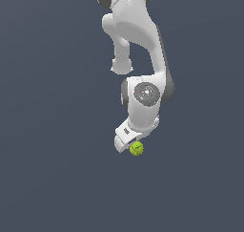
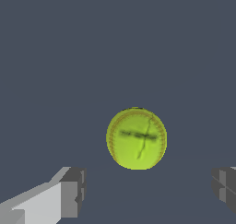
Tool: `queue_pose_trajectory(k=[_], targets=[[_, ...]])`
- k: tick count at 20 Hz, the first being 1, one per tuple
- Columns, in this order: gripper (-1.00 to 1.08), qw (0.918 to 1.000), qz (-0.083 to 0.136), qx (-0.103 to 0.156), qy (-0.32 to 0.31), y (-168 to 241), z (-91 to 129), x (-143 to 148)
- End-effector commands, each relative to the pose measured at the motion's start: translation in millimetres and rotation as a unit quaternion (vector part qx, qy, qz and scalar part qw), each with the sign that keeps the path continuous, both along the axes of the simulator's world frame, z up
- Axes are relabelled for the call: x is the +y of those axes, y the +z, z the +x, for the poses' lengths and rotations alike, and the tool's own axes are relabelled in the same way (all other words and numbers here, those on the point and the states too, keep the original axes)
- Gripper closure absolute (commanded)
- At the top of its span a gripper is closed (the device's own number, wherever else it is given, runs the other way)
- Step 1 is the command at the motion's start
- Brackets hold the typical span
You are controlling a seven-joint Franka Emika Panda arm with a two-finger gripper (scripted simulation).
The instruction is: Pick up the object and move it to a goal position.
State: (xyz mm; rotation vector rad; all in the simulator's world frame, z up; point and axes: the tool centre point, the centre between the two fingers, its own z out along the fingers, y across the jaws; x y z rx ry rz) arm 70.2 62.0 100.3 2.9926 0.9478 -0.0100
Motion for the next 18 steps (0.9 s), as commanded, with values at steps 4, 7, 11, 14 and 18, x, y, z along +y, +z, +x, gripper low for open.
queue_pose_trajectory(k=[4, 7, 11, 14, 18], targets=[[-0.92, 0.9995, 0.002, -0.002, 0.032, -7, 7, 5], [-0.92, 0.9993, 0.002, -0.003, 0.037, -9, 9, 6], [-0.92, 0.9994, 0.002, -0.002, 0.035, -10, 8, 6], [-0.92, 0.9994, 0.002, -0.002, 0.036, -19, 8, 6], [-0.92, 0.9993, 0.002, -0.002, 0.037, -41, 8, 6]])
